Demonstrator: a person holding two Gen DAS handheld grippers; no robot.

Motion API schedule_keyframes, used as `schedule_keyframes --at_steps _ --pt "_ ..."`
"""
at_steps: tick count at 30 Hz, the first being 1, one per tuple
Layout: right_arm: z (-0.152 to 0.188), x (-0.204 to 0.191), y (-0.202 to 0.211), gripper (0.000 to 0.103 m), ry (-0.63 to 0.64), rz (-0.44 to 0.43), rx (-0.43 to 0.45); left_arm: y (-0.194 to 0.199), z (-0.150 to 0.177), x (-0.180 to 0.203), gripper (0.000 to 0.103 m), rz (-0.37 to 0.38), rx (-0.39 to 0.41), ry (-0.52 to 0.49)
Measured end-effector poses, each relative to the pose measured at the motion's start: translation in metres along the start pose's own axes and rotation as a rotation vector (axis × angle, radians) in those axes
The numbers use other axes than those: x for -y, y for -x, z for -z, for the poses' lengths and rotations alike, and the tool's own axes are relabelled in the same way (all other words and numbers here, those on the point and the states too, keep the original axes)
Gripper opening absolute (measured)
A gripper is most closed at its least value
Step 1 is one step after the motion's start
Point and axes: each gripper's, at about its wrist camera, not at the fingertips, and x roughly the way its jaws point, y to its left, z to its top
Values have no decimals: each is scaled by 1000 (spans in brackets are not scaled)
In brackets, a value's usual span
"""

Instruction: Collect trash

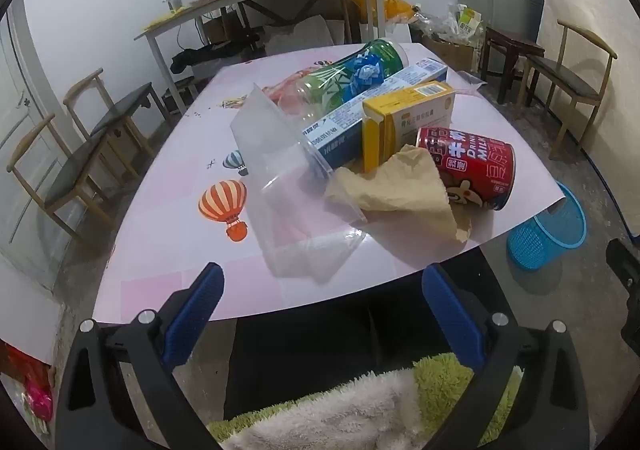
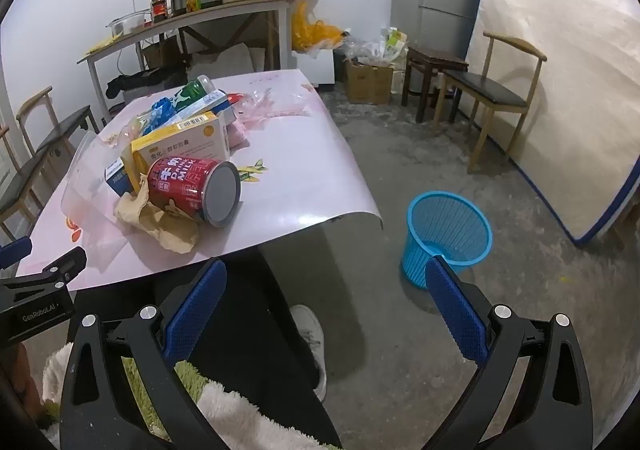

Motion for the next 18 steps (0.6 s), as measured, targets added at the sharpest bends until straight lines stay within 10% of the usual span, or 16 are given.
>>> schedule_keyframes --at_steps 18 --pt "0 0 3 96 -1 -3 8 -6 1 -3 97 14 -17 16"
